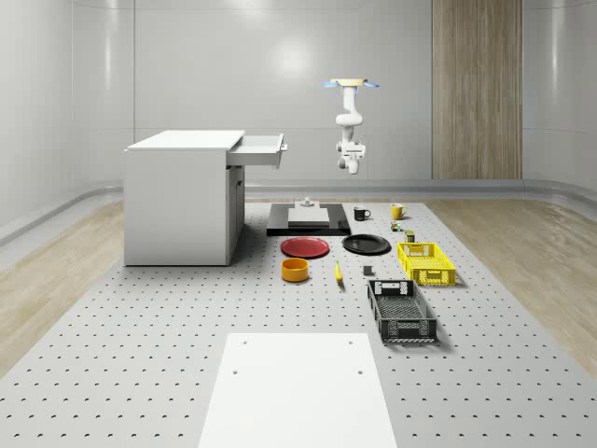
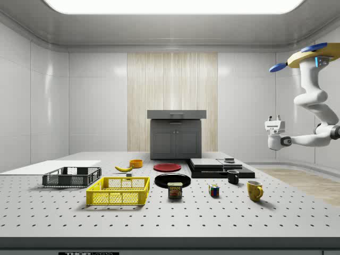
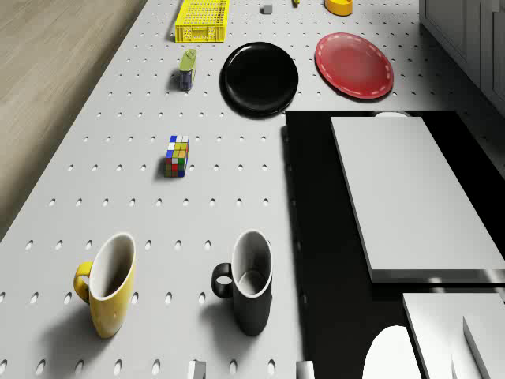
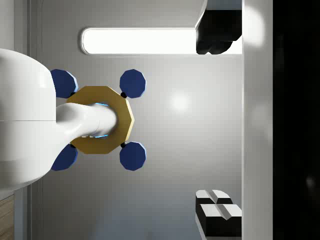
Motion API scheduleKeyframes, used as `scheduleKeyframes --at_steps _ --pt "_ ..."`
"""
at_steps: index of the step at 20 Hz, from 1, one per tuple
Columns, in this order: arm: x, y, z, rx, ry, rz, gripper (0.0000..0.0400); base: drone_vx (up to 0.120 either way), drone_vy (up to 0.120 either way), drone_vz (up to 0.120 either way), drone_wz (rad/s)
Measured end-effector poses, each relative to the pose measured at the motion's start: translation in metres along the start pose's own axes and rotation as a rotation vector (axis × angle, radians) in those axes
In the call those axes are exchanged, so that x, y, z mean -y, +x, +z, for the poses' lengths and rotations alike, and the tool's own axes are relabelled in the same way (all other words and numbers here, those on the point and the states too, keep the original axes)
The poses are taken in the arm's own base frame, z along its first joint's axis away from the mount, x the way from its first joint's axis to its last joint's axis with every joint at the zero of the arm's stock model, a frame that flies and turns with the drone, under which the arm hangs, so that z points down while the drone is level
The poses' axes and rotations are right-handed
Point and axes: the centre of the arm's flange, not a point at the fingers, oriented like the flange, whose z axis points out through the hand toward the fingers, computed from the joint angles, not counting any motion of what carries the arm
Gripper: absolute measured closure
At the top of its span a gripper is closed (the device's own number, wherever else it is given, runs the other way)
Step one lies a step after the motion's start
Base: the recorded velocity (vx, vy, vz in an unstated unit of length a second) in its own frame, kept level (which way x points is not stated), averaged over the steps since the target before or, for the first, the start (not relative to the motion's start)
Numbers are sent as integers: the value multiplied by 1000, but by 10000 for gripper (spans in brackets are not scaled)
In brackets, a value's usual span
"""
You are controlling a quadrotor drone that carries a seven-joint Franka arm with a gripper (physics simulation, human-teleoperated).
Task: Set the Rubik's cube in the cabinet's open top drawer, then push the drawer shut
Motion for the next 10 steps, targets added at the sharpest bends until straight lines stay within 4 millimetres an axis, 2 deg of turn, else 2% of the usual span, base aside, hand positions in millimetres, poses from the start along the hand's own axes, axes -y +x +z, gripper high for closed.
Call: scheduleKeyframes --at_steps 1,2,10 --pt "-1 -1 -8 -1 1 0 0 0 0 0 0" --pt "-2 -2 -15 -1 1 0 0 0 120 0 0" --pt "-1 -1 -66 -6 6 0 0 120 120 0 0"
